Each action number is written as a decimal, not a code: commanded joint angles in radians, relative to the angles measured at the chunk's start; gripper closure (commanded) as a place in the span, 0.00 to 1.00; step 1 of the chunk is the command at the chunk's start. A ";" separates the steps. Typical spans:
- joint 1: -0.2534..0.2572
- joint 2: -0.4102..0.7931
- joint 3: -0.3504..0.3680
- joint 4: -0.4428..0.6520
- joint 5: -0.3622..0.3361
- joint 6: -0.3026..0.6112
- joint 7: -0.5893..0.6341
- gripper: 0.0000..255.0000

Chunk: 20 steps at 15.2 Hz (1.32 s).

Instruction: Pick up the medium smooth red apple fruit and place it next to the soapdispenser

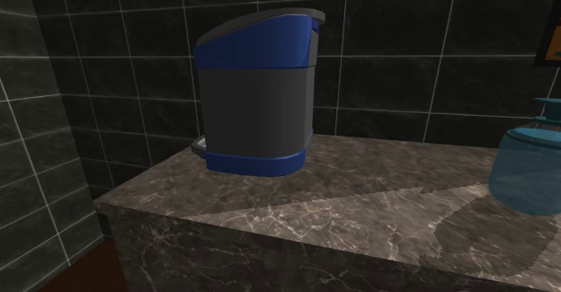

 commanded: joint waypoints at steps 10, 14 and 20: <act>0.044 0.001 -0.085 -0.120 -0.018 0.142 -0.016 1.00; 0.075 0.001 -0.131 -0.156 -0.025 0.193 -0.021 1.00; 0.139 -0.004 -0.212 -0.204 -0.042 0.267 -0.023 1.00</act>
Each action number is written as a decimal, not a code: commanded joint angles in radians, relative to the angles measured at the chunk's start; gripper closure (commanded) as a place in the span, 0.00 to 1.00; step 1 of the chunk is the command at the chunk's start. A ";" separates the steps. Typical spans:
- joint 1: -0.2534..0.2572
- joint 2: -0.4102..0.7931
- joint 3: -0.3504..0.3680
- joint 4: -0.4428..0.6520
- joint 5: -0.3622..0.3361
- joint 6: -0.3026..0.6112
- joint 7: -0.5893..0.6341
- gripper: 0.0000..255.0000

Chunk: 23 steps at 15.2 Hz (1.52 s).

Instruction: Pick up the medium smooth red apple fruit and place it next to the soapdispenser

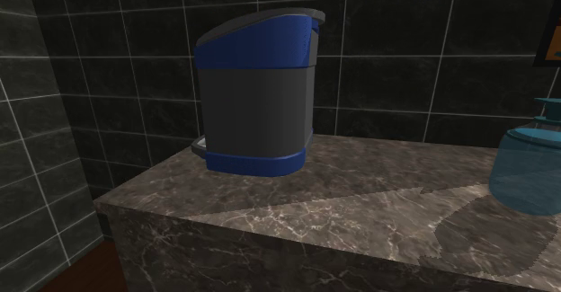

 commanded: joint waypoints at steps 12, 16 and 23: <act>0.117 -0.031 -0.141 -0.063 -0.046 0.112 0.012 1.00; 0.117 -0.031 -0.141 -0.063 -0.046 0.112 0.012 1.00; 0.103 -0.025 -0.123 -0.036 -0.036 0.080 0.005 0.00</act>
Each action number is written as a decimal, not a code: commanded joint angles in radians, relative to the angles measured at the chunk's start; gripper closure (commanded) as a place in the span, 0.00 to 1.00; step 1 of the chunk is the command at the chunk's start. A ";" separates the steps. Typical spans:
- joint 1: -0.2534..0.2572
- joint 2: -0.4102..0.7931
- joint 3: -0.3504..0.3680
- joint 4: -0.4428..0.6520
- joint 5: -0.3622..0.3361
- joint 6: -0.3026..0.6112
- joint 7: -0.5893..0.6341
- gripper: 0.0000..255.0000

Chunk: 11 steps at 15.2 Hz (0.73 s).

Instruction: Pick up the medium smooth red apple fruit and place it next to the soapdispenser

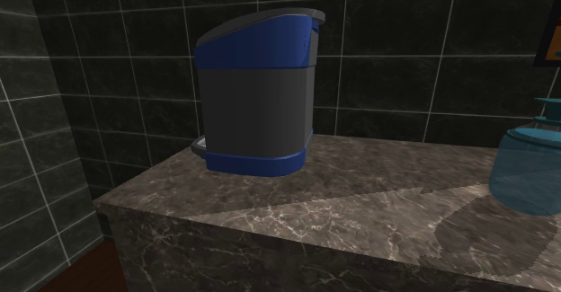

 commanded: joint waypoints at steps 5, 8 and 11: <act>-0.032 0.017 0.047 0.092 0.028 -0.105 -0.018 0.00; -0.031 0.017 0.046 0.092 0.028 -0.105 -0.018 0.00; -0.031 0.017 0.046 0.092 0.028 -0.105 -0.018 0.00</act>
